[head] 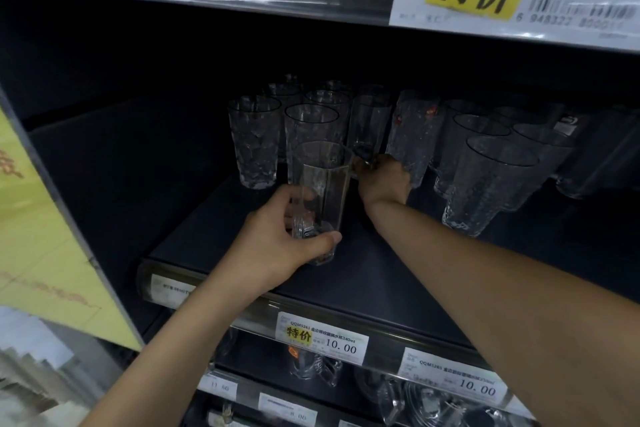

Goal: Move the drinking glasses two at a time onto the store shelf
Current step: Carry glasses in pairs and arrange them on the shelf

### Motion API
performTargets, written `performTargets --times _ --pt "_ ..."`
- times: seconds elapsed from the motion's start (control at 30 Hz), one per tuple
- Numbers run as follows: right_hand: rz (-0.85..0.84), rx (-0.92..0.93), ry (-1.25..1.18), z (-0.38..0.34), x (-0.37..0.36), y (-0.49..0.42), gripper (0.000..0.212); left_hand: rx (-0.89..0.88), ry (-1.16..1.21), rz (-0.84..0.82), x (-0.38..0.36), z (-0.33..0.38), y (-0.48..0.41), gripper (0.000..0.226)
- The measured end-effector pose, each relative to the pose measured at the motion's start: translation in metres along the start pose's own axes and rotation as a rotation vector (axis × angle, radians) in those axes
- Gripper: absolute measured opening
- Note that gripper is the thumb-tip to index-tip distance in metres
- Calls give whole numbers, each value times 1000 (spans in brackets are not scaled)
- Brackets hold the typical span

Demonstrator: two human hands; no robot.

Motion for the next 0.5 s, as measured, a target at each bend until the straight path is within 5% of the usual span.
performTargets --times 0.5 --pt "-7 29 3 3 10 12 33 9 -14 15 0 -1 0 50"
Point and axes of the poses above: each hand's wrist, its own y-axis away from the middle knuckle, its own x-axis out of the back of the hand, z = x × y, the point moved 8 cm from there along -y, towards the middle knuckle, and after that the axes turned 12 degrees about -x, right-handed, at the moved point
